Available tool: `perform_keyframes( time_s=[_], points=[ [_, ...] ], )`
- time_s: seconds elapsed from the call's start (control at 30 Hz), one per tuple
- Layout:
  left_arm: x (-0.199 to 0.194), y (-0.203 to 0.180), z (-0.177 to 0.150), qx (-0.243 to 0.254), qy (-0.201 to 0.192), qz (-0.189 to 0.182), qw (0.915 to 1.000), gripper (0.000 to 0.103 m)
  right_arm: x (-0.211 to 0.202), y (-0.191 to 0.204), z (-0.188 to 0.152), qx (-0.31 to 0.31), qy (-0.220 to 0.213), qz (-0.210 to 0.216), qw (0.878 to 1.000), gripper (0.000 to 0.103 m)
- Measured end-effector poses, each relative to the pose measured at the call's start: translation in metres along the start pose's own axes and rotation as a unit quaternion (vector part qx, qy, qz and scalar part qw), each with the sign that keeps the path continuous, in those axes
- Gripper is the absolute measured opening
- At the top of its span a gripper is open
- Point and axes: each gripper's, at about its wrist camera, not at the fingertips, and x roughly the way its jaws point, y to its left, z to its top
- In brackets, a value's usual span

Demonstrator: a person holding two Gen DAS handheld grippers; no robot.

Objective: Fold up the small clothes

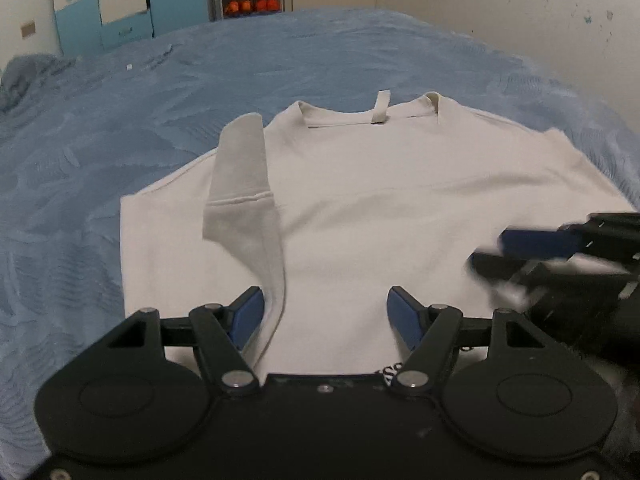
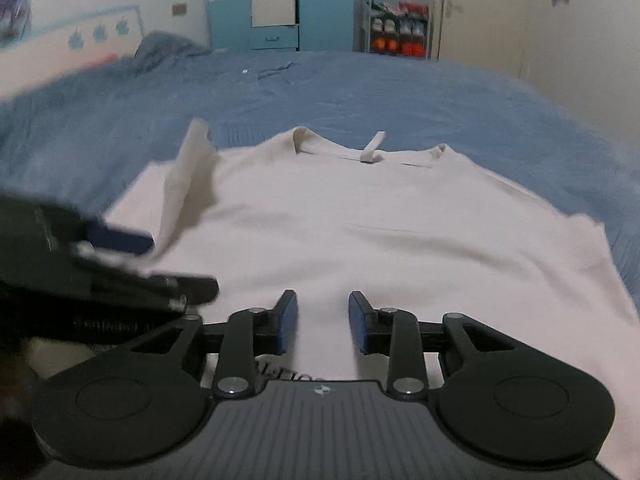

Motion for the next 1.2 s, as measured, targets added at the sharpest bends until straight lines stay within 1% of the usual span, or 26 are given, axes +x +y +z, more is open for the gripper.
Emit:
perform_keyframes(
  time_s=[0.03, 0.17, 0.27, 0.3, 0.33, 0.4, 0.43, 0.5, 0.57, 0.6, 0.63, 0.67, 0.7, 0.73, 0.8, 0.87, 0.93, 0.97, 1.03, 1.13, 1.2],
  points=[
    [0.000, -0.001, 0.000, 0.006, 0.000, 0.004, 1.0000, 0.070, 0.000, 0.001, -0.003, -0.001, -0.001, -0.002, 1.000, 0.036],
    [0.006, 0.004, -0.002, 0.010, 0.002, -0.002, 0.9999, 0.073, 0.003, -0.016, -0.002, 0.029, 0.003, 0.014, 0.999, 0.035],
    [0.002, 0.014, -0.003, 0.002, 0.001, -0.002, 1.0000, 0.074, -0.003, -0.031, -0.005, 0.032, 0.002, -0.006, 0.999, 0.035],
    [-0.002, 0.012, -0.004, 0.000, 0.003, -0.001, 1.0000, 0.074, -0.005, -0.038, -0.006, 0.032, 0.003, -0.014, 0.999, 0.031],
    [-0.004, 0.017, -0.006, -0.004, 0.004, -0.005, 1.0000, 0.074, -0.004, -0.047, -0.004, 0.035, 0.004, -0.015, 0.999, 0.022],
    [-0.009, 0.027, -0.008, -0.011, 0.006, -0.003, 0.9999, 0.074, -0.007, -0.063, -0.007, 0.045, 0.007, -0.009, 0.999, 0.011],
    [-0.011, 0.032, -0.010, -0.012, 0.007, 0.003, 0.9999, 0.074, -0.011, -0.072, -0.007, 0.050, 0.006, -0.014, 0.999, 0.011],
    [-0.014, 0.042, -0.014, -0.013, 0.005, 0.010, 0.9999, 0.074, -0.015, -0.084, -0.009, 0.050, 0.000, -0.046, 0.998, 0.011],
    [-0.016, 0.053, -0.022, -0.017, -0.005, 0.034, 0.9993, 0.074, -0.020, -0.099, -0.013, 0.058, -0.007, -0.076, 0.995, 0.014],
    [-0.018, 0.061, -0.026, -0.025, -0.010, 0.030, 0.9992, 0.074, -0.023, -0.109, -0.017, 0.070, -0.010, -0.102, 0.992, 0.032],
    [-0.019, 0.071, -0.029, -0.044, -0.011, 0.022, 0.9987, 0.074, -0.024, -0.117, -0.021, 0.079, -0.014, -0.127, 0.989, 0.058],
    [-0.020, 0.078, -0.034, -0.059, -0.009, 0.030, 0.9978, 0.074, -0.028, -0.128, -0.028, 0.094, -0.018, -0.149, 0.984, 0.060],
    [-0.021, 0.088, -0.038, -0.075, -0.007, 0.036, 0.9965, 0.074, -0.030, -0.137, -0.033, 0.105, -0.015, -0.159, 0.982, 0.053],
    [-0.023, 0.096, -0.042, -0.090, -0.006, 0.031, 0.9955, 0.074, -0.031, -0.146, -0.040, 0.113, -0.009, -0.170, 0.979, 0.049],
    [-0.026, 0.111, -0.048, -0.121, -0.004, 0.017, 0.9925, 0.074, -0.034, -0.157, -0.048, 0.126, -0.011, -0.163, 0.979, 0.045],
    [-0.027, 0.115, -0.051, -0.127, -0.006, 0.010, 0.9918, 0.074, -0.034, -0.155, -0.049, 0.127, -0.011, -0.167, 0.978, 0.045],
    [-0.030, 0.108, -0.047, -0.120, -0.006, 0.021, 0.9925, 0.074, -0.034, -0.145, -0.042, 0.124, -0.012, -0.177, 0.976, 0.045],
    [-0.031, 0.102, -0.043, -0.113, -0.005, 0.028, 0.9932, 0.071, -0.038, -0.141, -0.038, 0.125, -0.017, -0.174, 0.977, 0.045],
    [-0.039, 0.087, -0.032, -0.092, -0.013, 0.032, 0.9951, 0.071, -0.051, -0.128, -0.030, 0.133, -0.029, -0.142, 0.980, 0.045],
    [-0.053, 0.058, -0.014, -0.069, -0.032, 0.005, 0.9971, 0.071, -0.056, -0.096, -0.016, 0.120, -0.032, -0.071, 0.990, 0.045],
    [-0.059, 0.038, -0.005, -0.047, -0.034, -0.019, 0.9981, 0.071, -0.055, -0.064, -0.006, 0.077, -0.023, -0.013, 0.997, 0.047]
  ],
)
